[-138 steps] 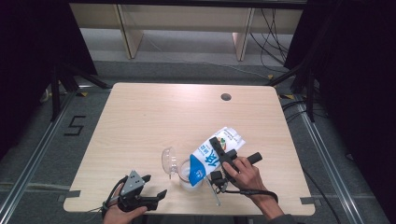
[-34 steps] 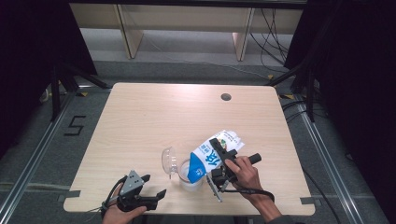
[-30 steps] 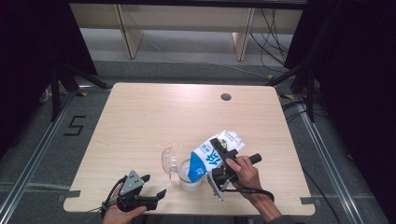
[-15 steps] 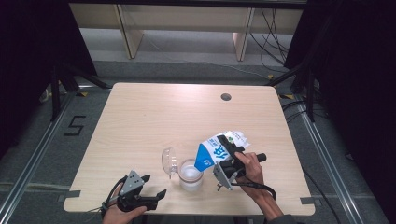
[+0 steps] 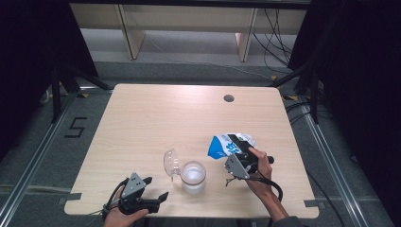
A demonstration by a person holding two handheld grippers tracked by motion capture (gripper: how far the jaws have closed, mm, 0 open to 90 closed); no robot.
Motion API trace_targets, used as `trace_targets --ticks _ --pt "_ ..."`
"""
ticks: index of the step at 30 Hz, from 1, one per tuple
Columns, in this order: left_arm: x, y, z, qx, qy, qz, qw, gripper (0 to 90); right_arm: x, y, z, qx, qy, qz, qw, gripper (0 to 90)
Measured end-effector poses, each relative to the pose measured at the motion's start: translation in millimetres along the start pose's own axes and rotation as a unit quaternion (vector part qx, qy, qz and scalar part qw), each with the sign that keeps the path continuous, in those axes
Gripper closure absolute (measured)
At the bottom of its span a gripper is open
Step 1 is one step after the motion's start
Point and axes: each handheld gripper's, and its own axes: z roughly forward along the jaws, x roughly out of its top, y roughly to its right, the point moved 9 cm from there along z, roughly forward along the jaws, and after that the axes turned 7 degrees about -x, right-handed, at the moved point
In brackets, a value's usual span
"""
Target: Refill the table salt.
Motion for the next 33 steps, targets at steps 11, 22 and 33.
trace_targets --ticks 11,22,33 --pt "0.3 -0.1 -0.1 0.000 0.001 -0.001 1.0000 17.8 -26.4 3.0 4.3 0.039 -0.025 0.135 0.9898 80.7" --pt "0.0 0.2 0.0 0.000 0.000 0.000 1.0000 17.8 -47.0 -1.2 9.1 0.071 -0.039 0.247 0.9656 81.3" --pt "0.2 -0.2 0.0 0.001 0.001 0.000 1.0000 17.8 -65.9 -2.9 13.2 0.090 -0.046 0.336 0.9366 81.6"
